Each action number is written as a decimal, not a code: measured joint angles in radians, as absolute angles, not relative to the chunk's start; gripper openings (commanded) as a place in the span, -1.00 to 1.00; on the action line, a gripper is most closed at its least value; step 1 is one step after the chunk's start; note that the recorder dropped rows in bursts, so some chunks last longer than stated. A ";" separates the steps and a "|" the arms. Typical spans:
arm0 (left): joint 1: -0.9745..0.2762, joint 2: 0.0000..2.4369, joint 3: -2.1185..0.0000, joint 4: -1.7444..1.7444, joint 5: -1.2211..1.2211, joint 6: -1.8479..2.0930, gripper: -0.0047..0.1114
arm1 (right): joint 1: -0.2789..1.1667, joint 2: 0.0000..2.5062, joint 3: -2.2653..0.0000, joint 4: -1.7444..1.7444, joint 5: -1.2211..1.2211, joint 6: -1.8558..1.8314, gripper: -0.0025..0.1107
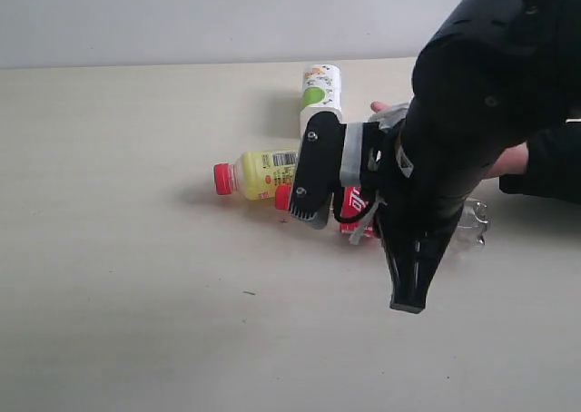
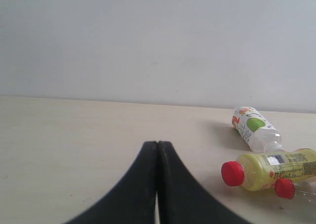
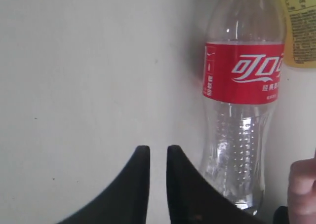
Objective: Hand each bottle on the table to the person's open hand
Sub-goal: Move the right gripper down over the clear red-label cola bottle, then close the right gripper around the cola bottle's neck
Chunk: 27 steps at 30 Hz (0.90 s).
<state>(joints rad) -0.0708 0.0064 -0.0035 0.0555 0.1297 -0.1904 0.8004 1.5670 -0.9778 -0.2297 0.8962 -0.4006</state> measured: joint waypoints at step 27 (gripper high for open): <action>-0.071 0.006 -0.003 0.055 0.130 -0.190 -0.92 | 0.801 1.766 -0.978 -0.531 0.600 -0.214 0.54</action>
<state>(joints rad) -0.0708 0.0064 -0.0035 0.0555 0.1297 -0.1904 0.8011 1.7661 -0.9778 -0.5311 0.6002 -0.2142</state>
